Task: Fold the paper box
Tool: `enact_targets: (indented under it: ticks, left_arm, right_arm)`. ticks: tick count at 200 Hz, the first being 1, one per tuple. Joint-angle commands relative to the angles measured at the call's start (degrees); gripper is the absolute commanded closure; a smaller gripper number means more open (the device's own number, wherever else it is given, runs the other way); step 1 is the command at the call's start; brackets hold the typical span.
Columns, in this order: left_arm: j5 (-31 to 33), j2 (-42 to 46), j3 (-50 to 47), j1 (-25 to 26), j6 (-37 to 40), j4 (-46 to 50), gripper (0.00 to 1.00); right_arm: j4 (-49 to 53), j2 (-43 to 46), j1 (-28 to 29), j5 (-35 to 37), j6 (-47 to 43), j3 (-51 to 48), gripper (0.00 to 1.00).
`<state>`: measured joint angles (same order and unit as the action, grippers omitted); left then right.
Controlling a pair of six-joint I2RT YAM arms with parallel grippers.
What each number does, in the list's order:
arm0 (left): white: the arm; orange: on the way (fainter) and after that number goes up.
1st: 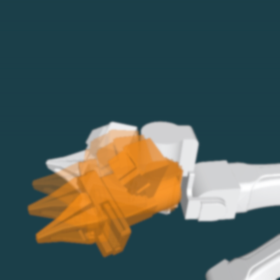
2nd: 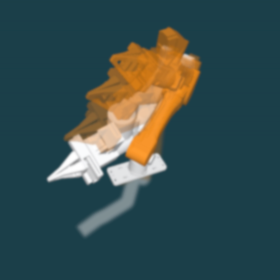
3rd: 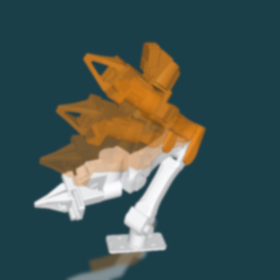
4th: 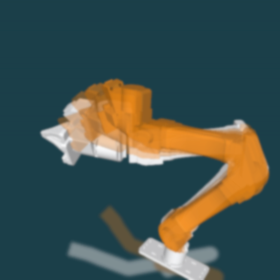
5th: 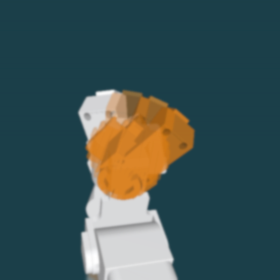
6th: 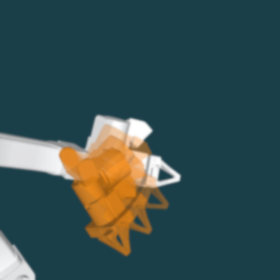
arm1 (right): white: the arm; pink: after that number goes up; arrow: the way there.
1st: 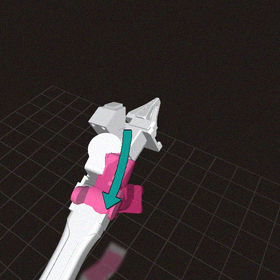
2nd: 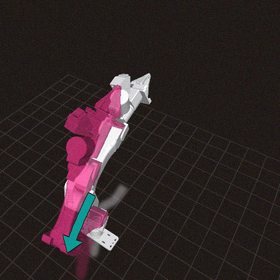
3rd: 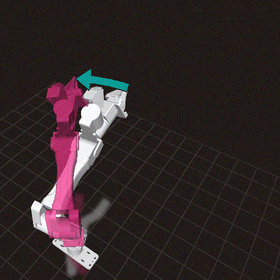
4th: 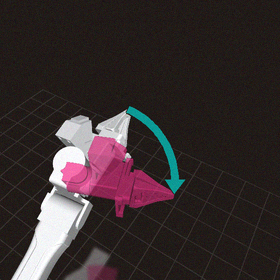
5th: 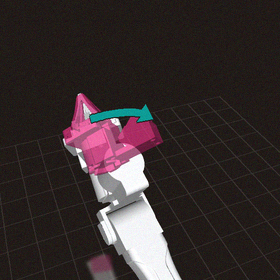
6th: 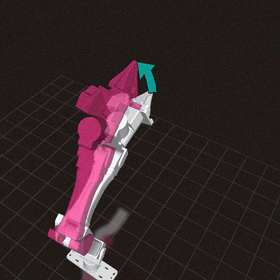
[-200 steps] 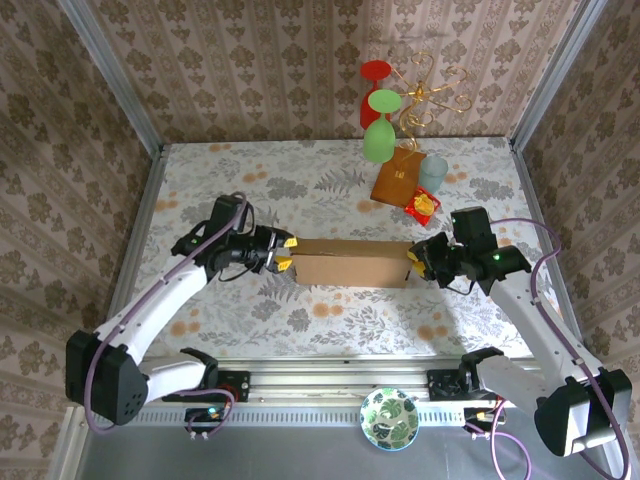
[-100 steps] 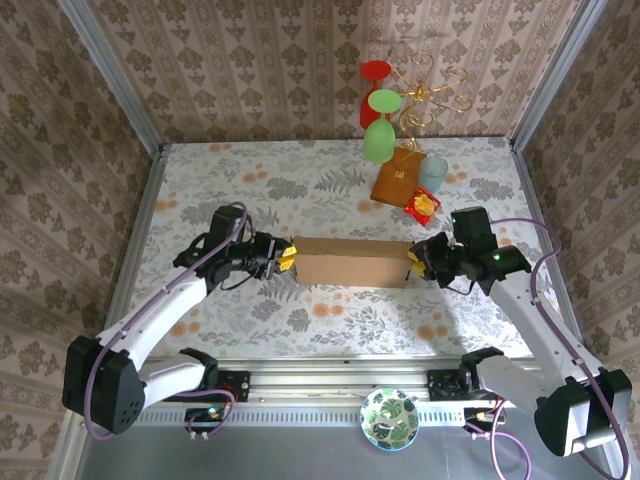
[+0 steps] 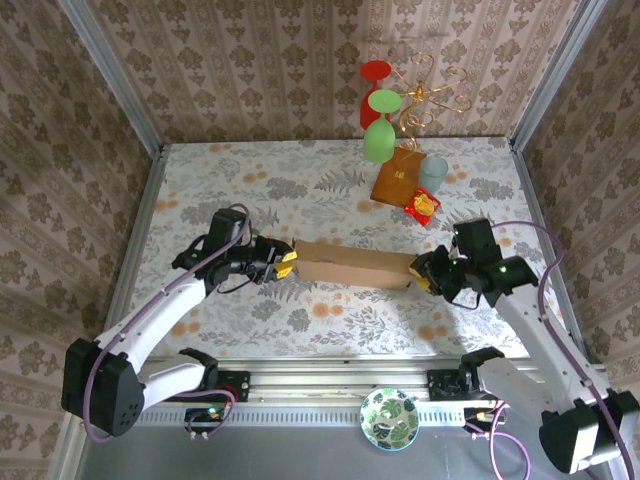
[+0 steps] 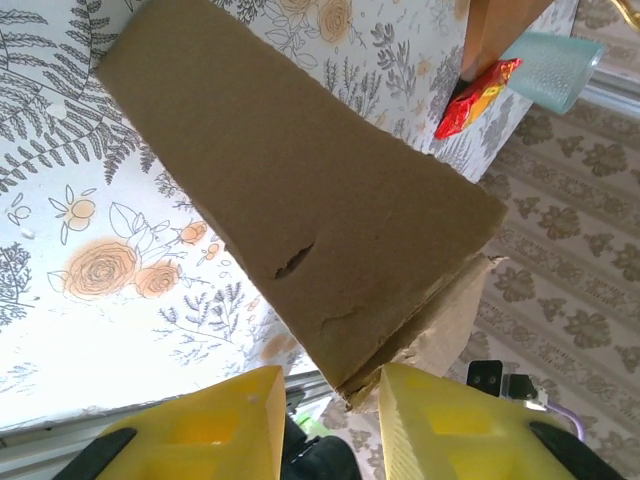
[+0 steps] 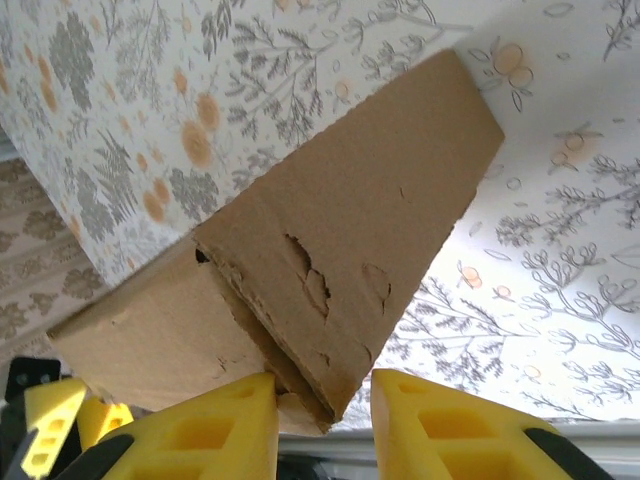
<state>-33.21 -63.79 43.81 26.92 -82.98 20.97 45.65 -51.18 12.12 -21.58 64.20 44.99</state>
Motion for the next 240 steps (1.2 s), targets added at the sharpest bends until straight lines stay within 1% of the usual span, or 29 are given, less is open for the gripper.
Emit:
enact_targets:
  ticks: [1,25,66,69,85,96,110,117,120,124,127,128,129,130,131,132,134,137,155,173,188,198,205,208,211,216,221,229,240]
  left_arm:
    - [2.4,-0.1,-4.8,-0.4,4.5,6.4,0.69]
    - [2.4,-0.3,-7.6,-0.4,2.5,2.2,0.69]
    - [2.2,-2.0,-6.6,-0.4,3.3,1.2,0.68]
    - [2.2,-1.9,-6.3,-1.9,3.4,1.4,0.68]
    - [3.0,-1.3,-3.8,-3.5,5.4,4.4,0.66]
    - [3.2,-0.8,-1.8,-5.4,7.6,7.4,0.64]
    - [3.2,0.1,-0.1,-8.8,11.0,9.3,0.60]
    - [3.6,0.9,0.8,-10.7,13.0,9.9,0.57]
    - [3.9,1.3,1.2,-11.6,13.9,10.2,0.55]
    - [4.4,2.0,1.8,-12.7,15.0,10.4,0.51]
    - [5.0,2.5,2.3,-13.4,15.9,10.4,0.48]
    - [5.2,2.6,2.4,-13.6,16.1,10.4,0.44]
    - [5.5,2.8,2.7,-13.9,16.6,10.4,0.34]
    - [5.7,2.9,2.8,-14.0,17.0,10.4,0.19]
    - [5.9,3.1,3.1,-14.2,17.5,10.4,0.10]
    - [5.9,3.3,3.3,-14.4,17.9,10.3,0.05]
    - [6.7,3.6,3.8,-14.8,18.9,10.3,0.01]
    - [7.5,4.1,4.3,-15.3,20.5,10.5,0.00]
    - [16.7,6.1,9.3,-16.8,30.5,14.4,0.00]
    - [28.2,8.0,10.7,-16.9,39.7,15.2,0.00]
    - [43.8,8.4,10.6,-15.9,41.4,17.9,0.00]
    - [60.1,8.4,9.5,-14.4,40.0,20.2,0.00]
    - [65.6,8.6,7.9,-14.6,41.8,18.6,0.00]
    - [66.5,8.9,6.5,-15.1,44.7,16.3,0.00]
    - [66.1,9.2,4.4,-15.6,50.5,10.5,0.00]
    - [63.3,9.9,0.8,-16.5,60.2,2.4,0.00]
    - [60.7,10.5,-2.4,-17.3,66.2,-2.8,0.00]
    - [59.6,10.6,-6.3,-18.7,69.4,-7.6,0.00]
    - [56.1,9.9,-10.1,-20.7,74.5,-13.6,0.00]
  right_arm:
    - [11.5,1.7,-0.1,5.5,-1.6,-6.0,0.71]
    - [8.0,1.7,0.0,5.6,0.0,-7.6,0.71]
    - [4.8,-2.3,0.3,5.9,0.0,-5.5,0.71]
    - [4.8,-2.5,0.3,6.0,-0.1,-5.2,0.71]
    - [6.2,-3.0,0.3,7.5,-1.3,-2.8,0.71]
    - [8.7,-2.9,0.3,10.7,-2.7,-0.2,0.68]
    - [11.4,-1.8,0.0,16.2,-4.8,2.9,0.56]
    - [12.2,-1.2,-0.3,19.2,-6.2,4.5,0.42]
    - [12.4,-1.0,-0.4,20.6,-6.9,5.4,0.33]
    - [12.6,-0.7,-0.5,22.2,-7.9,6.5,0.06]
    - [12.6,-0.5,-0.6,23.7,-8.7,7.2,0.01]
    - [12.5,-0.5,-0.7,24.3,-9.1,7.5,0.00]
    - [12.5,-0.4,-0.6,24.8,-9.4,7.8,0.00]
    - [12.6,-0.4,-0.7,25.3,-9.8,8.1,0.00]
    - [12.6,-0.3,-0.6,25.9,-10.1,8.3,0.00]
    - [12.6,-0.3,-0.6,26.5,-10.4,8.6,0.00]
    - [12.5,-0.2,-0.6,27.6,-11.0,9.1,0.00]
    - [12.3,-0.1,-0.6,29.1,-12.0,9.6,0.00]
    - [11.3,0.7,-0.6,39.6,-15.7,11.7,0.00]
    - [4.5,1.9,-0.8,46.6,-20.8,10.4,0.00]
    - [-2.2,2.4,-0.8,55.6,-22.7,6.4,0.00]
    - [-13.4,3.6,-0.8,57.8,-32.1,0.3,0.00]
    - [-23.5,4.9,-0.8,58.3,-38.0,-4.9,0.00]
    - [-27.5,5.4,-0.8,58.4,-39.9,-7.1,0.00]
    - [-31.1,5.9,-0.8,58.7,-41.4,-9.3,0.00]
    - [-37.2,6.4,-0.8,58.9,-43.4,-13.0,0.00]
    - [-42.9,6.8,-0.9,58.9,-46.0,-16.5,0.00]
    - [-49.1,6.7,-0.9,58.2,-48.2,-20.4,0.00]
    - [-51.3,4.9,-1.4,56.4,-48.4,-23.1,0.00]
